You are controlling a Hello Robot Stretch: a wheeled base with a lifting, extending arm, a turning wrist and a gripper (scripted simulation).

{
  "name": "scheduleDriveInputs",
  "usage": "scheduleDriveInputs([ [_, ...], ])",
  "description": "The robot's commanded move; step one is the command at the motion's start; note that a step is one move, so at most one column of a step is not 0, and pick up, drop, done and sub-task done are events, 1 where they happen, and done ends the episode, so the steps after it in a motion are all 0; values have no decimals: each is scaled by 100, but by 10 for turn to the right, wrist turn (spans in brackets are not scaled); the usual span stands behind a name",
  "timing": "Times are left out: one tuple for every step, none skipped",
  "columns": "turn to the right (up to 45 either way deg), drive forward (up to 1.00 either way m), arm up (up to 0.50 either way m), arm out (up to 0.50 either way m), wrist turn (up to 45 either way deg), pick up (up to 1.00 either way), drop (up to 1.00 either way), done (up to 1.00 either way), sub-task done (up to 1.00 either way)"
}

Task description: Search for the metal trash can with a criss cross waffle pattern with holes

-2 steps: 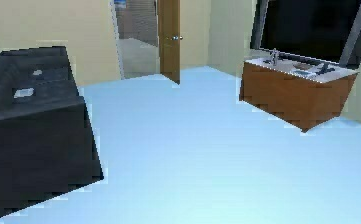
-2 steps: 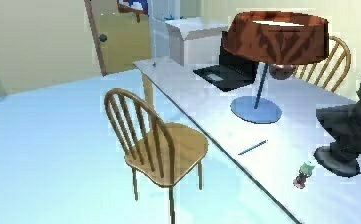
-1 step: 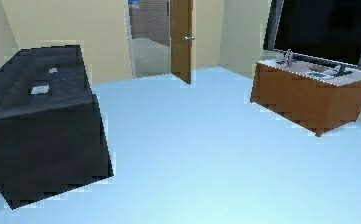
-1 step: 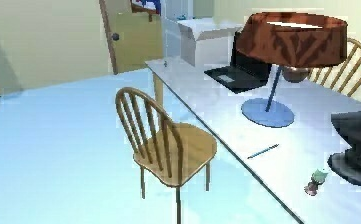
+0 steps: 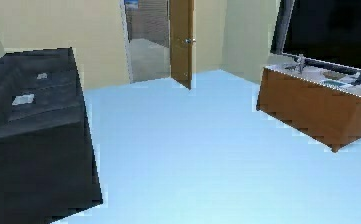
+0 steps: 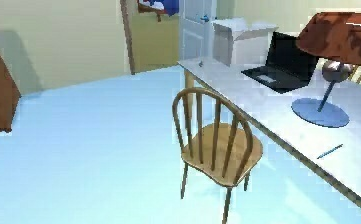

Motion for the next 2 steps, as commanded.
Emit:
scheduleDriveInputs([
  [450,0,0,0,0,0,0,0,0],
  [90,0,0,0,0,0,0,0,0],
])
